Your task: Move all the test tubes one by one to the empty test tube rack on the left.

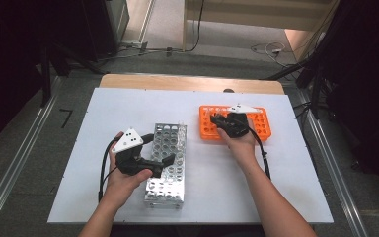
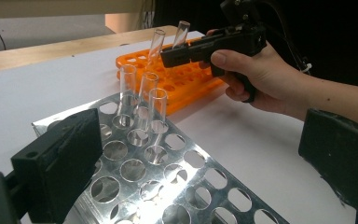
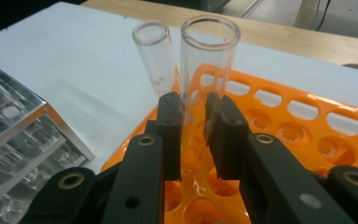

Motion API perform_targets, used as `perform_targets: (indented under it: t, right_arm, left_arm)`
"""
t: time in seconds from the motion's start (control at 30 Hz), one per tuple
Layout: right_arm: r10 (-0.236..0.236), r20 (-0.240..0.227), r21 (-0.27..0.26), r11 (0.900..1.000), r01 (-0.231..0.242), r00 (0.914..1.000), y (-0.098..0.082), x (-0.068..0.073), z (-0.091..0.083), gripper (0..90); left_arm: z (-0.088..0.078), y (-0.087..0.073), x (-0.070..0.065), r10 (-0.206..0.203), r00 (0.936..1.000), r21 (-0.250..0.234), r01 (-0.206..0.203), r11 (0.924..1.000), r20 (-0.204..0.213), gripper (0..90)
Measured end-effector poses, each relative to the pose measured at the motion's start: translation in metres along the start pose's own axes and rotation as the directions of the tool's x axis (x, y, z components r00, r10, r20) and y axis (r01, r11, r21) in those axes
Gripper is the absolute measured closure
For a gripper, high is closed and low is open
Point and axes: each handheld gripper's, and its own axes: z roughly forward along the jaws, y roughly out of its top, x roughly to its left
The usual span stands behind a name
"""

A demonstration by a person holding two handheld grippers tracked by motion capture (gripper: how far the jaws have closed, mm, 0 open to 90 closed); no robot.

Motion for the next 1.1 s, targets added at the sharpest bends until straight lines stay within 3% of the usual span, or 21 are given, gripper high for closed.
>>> perform_targets:
  t: [0.23,0.37,0.67,1.1]
  right_arm:
    - [-0.005,-0.009,-0.035,0.999,0.004,1.0,0.008,-0.002,-0.015,73.7]
    - [0.02,-0.033,-0.057,0.998,-0.022,0.9993,0.014,-0.002,-0.024,73.6]
    - [-0.026,-0.059,-0.088,0.996,0.021,0.9979,0.025,0.009,-0.048,73.6]
    - [-0.061,-0.1,-0.094,0.994,0.052,0.9932,0.016,0.023,-0.074,73.7]
  left_arm:
    - [0.001,0.0,-0.001,0.0,1.0,0.001,0.0,1.0,0.002,0.0]
    - [0.001,0.0,-0.001,0.002,1.0,0.002,-0.002,1.0,0.001,0.0]
    - [0.002,0.001,-0.003,0.006,1.0,0.003,-0.006,1.0,0.004,0.0]
    - [0.005,0.002,-0.008,0.012,0.9998,0.005,-0.012,0.9999,0.013,0.0]
